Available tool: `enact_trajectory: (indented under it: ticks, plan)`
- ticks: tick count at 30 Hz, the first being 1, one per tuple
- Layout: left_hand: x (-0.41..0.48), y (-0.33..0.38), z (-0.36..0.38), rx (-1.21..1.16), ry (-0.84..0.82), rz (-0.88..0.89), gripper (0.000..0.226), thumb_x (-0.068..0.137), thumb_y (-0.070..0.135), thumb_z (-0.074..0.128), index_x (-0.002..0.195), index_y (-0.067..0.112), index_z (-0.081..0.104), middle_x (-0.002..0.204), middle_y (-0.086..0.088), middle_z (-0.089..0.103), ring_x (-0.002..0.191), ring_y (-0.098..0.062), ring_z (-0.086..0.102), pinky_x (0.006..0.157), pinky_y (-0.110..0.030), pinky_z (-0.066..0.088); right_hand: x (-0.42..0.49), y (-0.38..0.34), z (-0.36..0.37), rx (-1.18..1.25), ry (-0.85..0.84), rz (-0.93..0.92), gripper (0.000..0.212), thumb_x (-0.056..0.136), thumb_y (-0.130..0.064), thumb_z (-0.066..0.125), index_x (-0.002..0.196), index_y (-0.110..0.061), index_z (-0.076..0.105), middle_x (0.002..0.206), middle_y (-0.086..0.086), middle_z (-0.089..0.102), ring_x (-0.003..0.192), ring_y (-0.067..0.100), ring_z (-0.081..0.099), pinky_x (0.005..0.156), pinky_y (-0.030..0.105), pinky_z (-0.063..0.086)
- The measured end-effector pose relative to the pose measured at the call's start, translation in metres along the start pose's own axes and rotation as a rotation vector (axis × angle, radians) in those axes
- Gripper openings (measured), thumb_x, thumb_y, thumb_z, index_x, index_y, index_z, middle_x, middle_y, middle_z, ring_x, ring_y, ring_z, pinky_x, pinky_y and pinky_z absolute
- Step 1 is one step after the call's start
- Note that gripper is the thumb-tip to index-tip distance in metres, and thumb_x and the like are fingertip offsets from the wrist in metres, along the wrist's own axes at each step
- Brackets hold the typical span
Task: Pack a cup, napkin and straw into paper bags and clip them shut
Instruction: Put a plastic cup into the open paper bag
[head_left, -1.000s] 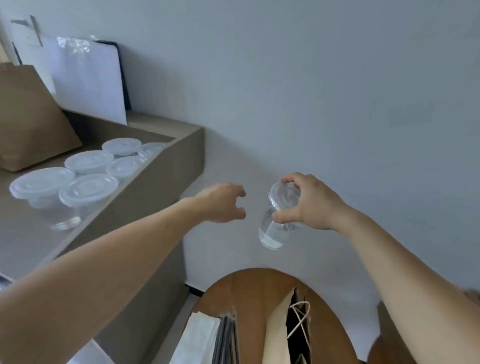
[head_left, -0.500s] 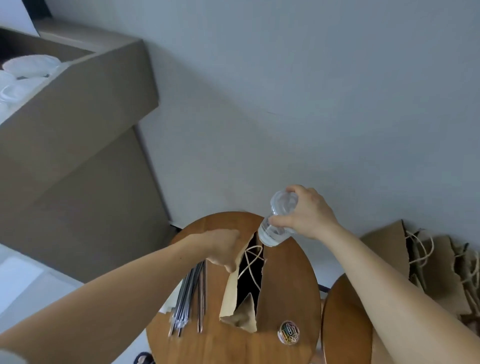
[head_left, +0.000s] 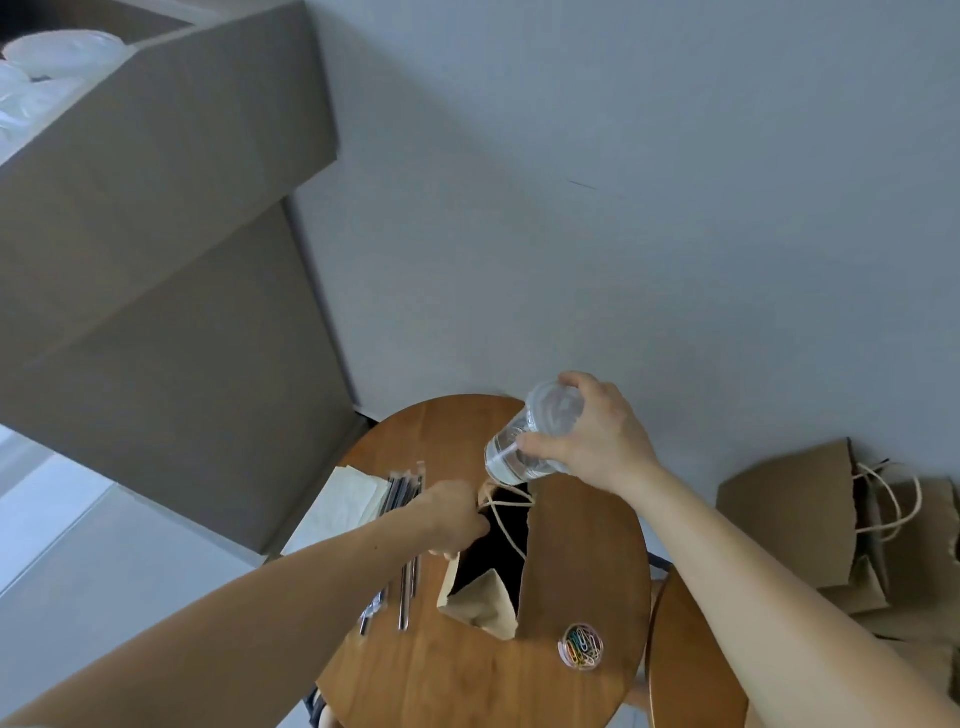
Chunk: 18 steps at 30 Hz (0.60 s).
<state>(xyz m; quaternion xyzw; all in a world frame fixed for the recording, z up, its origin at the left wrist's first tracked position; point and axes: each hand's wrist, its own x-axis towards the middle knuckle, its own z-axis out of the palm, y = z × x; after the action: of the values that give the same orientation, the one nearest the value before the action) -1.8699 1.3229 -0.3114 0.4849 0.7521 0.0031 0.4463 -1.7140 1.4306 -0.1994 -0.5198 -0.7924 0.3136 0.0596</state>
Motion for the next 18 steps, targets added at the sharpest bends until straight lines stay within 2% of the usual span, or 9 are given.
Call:
enact_trajectory:
  ticks: [3, 7, 10, 13, 15, 18]
  plan:
    - [0.006, -0.009, 0.002, -0.121, -0.012, -0.102, 0.036, 0.092, 0.023, 0.039, 0.089, 0.004, 0.069, 0.073, -0.012, 0.074, 0.062, -0.017, 0.073, 0.056, -0.02, 0.057, -0.007, 0.008, -0.004, -0.02, -0.026, -0.008, 0.097, 0.06, -0.062, 0.08, 0.142, -0.033, 0.036, 0.136, -0.004, 0.043, 0.125, 0.019, 0.046, 0.096, 0.036, 0.043]
    - [0.015, -0.02, 0.006, -0.258, 0.026, -0.189, 0.036, 0.092, 0.022, 0.039, 0.086, 0.002, 0.069, 0.068, -0.013, 0.074, 0.057, -0.019, 0.073, 0.059, -0.026, 0.061, -0.017, 0.016, -0.017, -0.173, -0.1, -0.049, 0.103, 0.056, -0.069, 0.076, 0.143, -0.034, 0.034, 0.137, -0.006, 0.042, 0.123, 0.018, 0.044, 0.096, 0.038, 0.046]
    - [0.015, -0.019, 0.007, -0.307, 0.066, -0.22, 0.033, 0.096, 0.024, 0.044, 0.084, 0.006, 0.069, 0.063, -0.008, 0.072, 0.054, -0.016, 0.072, 0.054, -0.023, 0.059, -0.024, 0.018, -0.021, -0.345, -0.166, -0.098, 0.105, 0.055, -0.072, 0.07, 0.145, -0.034, 0.031, 0.14, -0.005, 0.041, 0.124, 0.019, 0.045, 0.094, 0.037, 0.048]
    - [0.01, -0.009, 0.007, -0.301, 0.049, -0.197, 0.036, 0.097, 0.023, 0.042, 0.087, 0.004, 0.071, 0.066, -0.009, 0.073, 0.057, -0.017, 0.073, 0.059, -0.022, 0.06, -0.027, 0.015, -0.012, -0.505, -0.214, -0.148, 0.101, 0.056, -0.071, 0.068, 0.143, -0.034, 0.031, 0.138, -0.003, 0.042, 0.123, 0.022, 0.044, 0.091, 0.037, 0.047]
    - [0.005, 0.002, 0.007, -0.33, 0.003, -0.187, 0.037, 0.099, 0.021, 0.039, 0.09, 0.001, 0.069, 0.066, -0.013, 0.073, 0.058, -0.02, 0.073, 0.053, -0.023, 0.059, -0.026, 0.011, 0.001, -0.584, -0.242, -0.184, 0.1, 0.056, -0.068, 0.069, 0.141, -0.031, 0.033, 0.134, 0.0, 0.043, 0.122, 0.024, 0.043, 0.086, 0.036, 0.043]
    - [-0.007, 0.019, 0.007, -0.341, -0.023, -0.15, 0.036, 0.101, 0.017, 0.035, 0.082, 0.002, 0.061, 0.048, -0.007, 0.066, 0.043, -0.016, 0.066, 0.04, -0.019, 0.049, -0.022, 0.011, 0.028, -0.64, -0.296, -0.2, 0.101, 0.054, -0.066, 0.069, 0.14, -0.026, 0.033, 0.128, 0.005, 0.043, 0.117, 0.029, 0.043, 0.081, 0.037, 0.042]
